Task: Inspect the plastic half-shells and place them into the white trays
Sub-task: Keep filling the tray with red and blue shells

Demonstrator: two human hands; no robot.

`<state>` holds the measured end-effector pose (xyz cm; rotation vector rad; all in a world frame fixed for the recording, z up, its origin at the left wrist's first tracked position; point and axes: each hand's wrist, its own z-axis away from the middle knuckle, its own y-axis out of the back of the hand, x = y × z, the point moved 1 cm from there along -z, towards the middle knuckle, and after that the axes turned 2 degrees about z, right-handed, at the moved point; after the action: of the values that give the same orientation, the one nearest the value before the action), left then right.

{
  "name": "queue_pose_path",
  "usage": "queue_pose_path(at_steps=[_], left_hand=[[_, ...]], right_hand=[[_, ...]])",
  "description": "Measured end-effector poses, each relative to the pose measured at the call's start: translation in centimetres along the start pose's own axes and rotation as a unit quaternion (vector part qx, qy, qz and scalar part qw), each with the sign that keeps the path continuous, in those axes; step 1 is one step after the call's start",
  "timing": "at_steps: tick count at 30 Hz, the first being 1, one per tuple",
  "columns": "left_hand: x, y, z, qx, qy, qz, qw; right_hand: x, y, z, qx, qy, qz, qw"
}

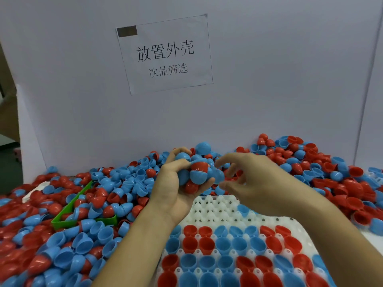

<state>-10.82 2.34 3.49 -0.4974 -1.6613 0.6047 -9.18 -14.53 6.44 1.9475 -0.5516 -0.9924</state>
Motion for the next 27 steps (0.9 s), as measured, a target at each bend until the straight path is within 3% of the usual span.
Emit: queue_pose_path(at_steps=[11,22,27], left_hand=[[-0.5,-0.4,0.3,-0.006,0.052,0.038,0.998],[0.3,0.6,-0.1,0.067,0.047,0.092,0.992],[0.3,0.8,-0.2,0.079,0.048,0.094,0.991]], right_hand=[[1.2,-1.2,-0.3,0.068,0.023,0.009,0.997],[1.9,-1.1,-0.3,0.026,0.010,-0.080,0.996],[2.1,-0.7,-0.1,-0.030,0.010,-0.116,0.993]])
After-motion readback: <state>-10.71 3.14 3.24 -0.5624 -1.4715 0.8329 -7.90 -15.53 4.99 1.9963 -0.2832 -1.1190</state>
